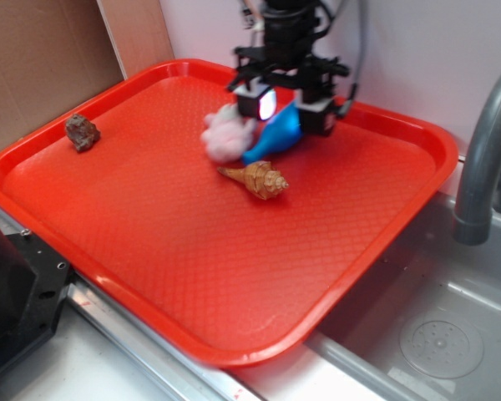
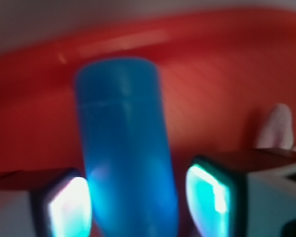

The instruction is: Grab the blue bottle.

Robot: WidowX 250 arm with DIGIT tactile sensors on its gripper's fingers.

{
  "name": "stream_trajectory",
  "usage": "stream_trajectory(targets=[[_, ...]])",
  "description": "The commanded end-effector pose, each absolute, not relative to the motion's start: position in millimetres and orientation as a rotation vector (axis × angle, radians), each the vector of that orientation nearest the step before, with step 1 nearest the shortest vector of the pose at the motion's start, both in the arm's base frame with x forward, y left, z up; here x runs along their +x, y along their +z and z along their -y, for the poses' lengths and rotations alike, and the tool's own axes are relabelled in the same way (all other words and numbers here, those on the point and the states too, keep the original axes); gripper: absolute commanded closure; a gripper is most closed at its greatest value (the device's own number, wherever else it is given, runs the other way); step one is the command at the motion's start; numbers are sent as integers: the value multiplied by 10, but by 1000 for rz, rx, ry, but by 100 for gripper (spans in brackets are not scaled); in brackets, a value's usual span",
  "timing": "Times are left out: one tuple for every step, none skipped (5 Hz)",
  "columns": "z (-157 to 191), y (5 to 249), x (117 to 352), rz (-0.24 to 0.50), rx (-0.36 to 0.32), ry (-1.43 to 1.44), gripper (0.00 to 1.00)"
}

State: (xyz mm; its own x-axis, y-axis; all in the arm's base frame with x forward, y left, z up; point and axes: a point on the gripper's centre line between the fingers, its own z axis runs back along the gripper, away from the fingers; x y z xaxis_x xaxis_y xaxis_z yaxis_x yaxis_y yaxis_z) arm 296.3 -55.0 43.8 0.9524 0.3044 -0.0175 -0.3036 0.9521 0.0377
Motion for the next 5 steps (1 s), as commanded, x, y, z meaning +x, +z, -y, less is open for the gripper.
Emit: stream_trajectory(targets=[[581, 643, 2204, 81, 50, 309, 100], [656, 900, 2148, 137, 52, 221, 20], [591, 1203, 2119, 216, 65, 223, 0], [349, 1383, 2482, 204, 65, 195, 0], [349, 1383, 2482, 204, 65, 195, 0]])
